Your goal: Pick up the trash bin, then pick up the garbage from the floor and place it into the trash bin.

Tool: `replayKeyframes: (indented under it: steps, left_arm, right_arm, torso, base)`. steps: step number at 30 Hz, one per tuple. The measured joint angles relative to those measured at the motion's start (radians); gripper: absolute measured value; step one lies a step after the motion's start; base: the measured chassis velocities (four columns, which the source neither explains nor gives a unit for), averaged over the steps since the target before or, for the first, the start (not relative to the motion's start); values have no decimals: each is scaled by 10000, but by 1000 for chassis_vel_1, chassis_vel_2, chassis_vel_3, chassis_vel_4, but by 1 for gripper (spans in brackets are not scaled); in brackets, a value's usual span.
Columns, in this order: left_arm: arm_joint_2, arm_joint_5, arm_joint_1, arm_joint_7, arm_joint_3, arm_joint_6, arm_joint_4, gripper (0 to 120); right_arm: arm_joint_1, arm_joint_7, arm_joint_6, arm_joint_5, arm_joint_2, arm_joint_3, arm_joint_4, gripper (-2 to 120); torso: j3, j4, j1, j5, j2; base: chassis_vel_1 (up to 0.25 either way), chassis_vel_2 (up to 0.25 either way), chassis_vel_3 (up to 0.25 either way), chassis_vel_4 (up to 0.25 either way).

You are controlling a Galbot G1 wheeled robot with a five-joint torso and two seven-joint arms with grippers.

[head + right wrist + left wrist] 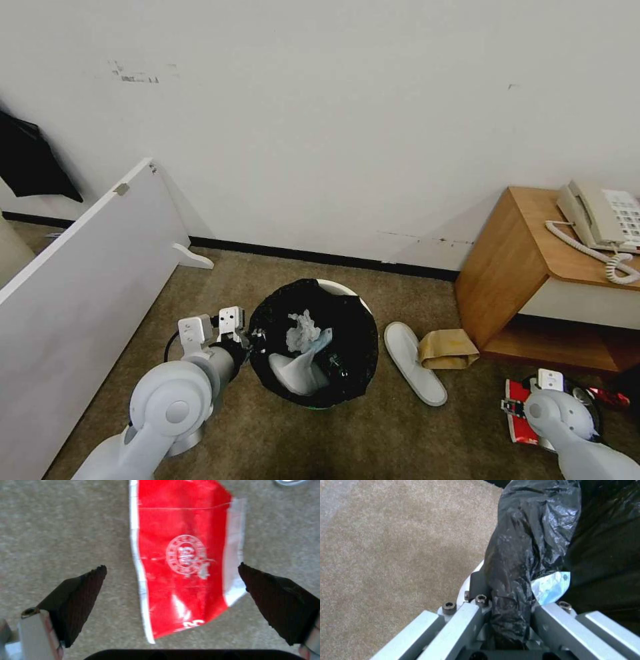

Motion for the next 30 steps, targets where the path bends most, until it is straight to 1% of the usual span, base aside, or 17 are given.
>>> replayKeyframes:
  steps: [14,18,22,30]
  left_arm:
    - [-34,-1,16,24,-109,-7,56,2]
    - [-68,21,53,33,-122,-14,74,2]
    - [-85,47,19,37,-47,-18,125,2]
    - [-117,94,10,40,35,-25,177,2]
  right_arm:
    - [532,-70,0,-235,302,-358,-456,100]
    - [549,-257,0,-550,389,-296,-697,100]
    - [396,-530,0,-872,384,-73,-854,100]
    - [372,-676,4,-1072,392,42,-997,100]
  torso:
    - [0,1,1,1,0]
    - [0,0,1,0,0]
    - [-2,-1,1,1,0]
    - [-2,0,1,1,0]
  base:
    - [0,0,0,0]
    - [0,0,0,0]
    - [0,0,0,0]
    - [0,0,0,0]
